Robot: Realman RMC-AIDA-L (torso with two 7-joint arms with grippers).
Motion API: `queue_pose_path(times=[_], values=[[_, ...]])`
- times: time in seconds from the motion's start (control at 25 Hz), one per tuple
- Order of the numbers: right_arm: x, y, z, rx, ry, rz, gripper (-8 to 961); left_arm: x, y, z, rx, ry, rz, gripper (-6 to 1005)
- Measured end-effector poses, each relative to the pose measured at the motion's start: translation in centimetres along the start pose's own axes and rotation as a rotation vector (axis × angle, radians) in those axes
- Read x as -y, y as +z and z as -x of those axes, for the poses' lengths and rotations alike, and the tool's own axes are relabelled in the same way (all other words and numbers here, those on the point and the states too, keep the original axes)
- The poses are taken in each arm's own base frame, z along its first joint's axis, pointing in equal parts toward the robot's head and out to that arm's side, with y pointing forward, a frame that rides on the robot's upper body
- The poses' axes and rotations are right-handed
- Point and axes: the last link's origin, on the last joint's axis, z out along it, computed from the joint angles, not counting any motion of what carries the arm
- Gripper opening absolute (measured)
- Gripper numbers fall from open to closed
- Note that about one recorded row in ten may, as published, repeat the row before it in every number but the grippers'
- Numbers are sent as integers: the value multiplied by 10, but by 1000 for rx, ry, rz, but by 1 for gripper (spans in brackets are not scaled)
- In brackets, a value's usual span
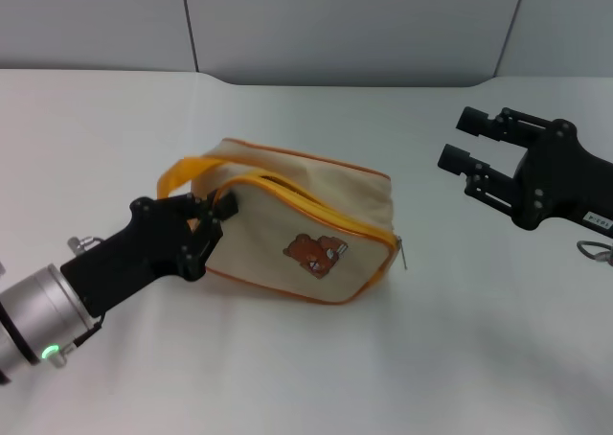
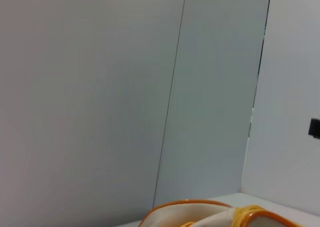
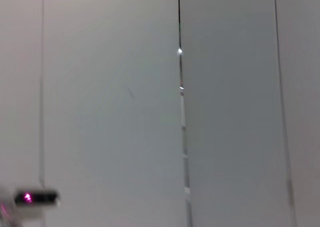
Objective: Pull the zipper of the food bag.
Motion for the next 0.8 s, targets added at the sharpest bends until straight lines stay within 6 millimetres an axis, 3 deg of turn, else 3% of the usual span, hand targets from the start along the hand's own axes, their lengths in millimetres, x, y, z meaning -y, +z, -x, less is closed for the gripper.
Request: queue_pose_path(times=[0.04, 0.24, 0.52, 0.64, 0.8], values=[[-1, 1, 1, 7, 30, 12, 411, -2, -2, 3, 3, -8, -3, 72], [-6, 4, 1, 19, 127, 36, 636, -5, -8, 14, 24, -21, -40, 96], [-18, 5, -1, 34, 171, 85, 725, -6, -26, 2, -39, -27, -5, 193], [-28, 5, -4, -12, 203, 168, 725, -13, -40, -13, -69, -17, 121, 255], [-40, 5, -14, -126, 227, 282, 726, -23, -48, -24, 20, -28, 356, 337]])
